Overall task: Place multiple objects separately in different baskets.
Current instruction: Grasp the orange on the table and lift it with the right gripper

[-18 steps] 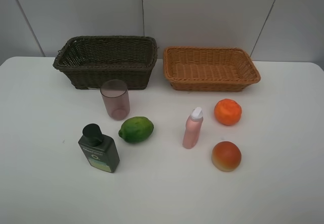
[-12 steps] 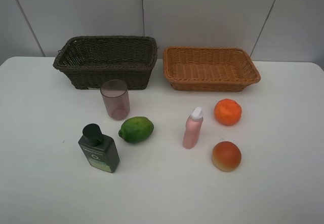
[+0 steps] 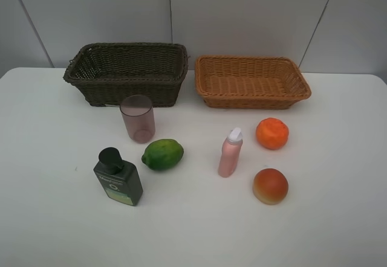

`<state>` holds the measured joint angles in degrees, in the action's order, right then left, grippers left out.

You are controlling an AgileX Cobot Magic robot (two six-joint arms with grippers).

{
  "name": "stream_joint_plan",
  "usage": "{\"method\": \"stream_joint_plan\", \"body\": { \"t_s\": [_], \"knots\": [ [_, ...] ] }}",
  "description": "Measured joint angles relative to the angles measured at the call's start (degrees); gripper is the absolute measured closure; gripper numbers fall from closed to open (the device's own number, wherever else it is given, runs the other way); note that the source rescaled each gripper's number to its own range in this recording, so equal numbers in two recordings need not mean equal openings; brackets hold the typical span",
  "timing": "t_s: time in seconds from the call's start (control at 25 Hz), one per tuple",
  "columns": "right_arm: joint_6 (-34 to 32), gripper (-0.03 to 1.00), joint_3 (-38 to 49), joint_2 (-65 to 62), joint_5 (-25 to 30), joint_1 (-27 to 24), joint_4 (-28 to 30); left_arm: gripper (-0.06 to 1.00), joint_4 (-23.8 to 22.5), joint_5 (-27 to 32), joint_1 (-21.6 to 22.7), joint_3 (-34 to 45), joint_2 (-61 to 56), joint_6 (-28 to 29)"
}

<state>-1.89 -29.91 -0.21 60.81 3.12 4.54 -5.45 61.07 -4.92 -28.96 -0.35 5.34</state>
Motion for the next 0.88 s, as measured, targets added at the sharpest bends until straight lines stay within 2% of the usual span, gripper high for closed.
{"method": "stream_joint_plan", "body": {
  "t_s": [0.4, 0.68, 0.88],
  "knots": [
    [-0.02, -0.01, -1.31, 2.69, 0.0, 0.0, 0.0, -0.02, 0.0, 0.0, 0.0, 0.0, 0.0, 0.0],
    [-0.02, -0.01, -10.09, 23.55, -0.21, 0.0, 0.0, -0.02, 0.0, -0.04, 0.0, 0.0, 0.0, 0.0],
    [-0.1, -0.01, -17.07, 40.65, -3.96, 0.0, -1.88, -0.02, 0.0, -0.04, 0.0, 0.0, 0.0, 0.0]
  ]
}}
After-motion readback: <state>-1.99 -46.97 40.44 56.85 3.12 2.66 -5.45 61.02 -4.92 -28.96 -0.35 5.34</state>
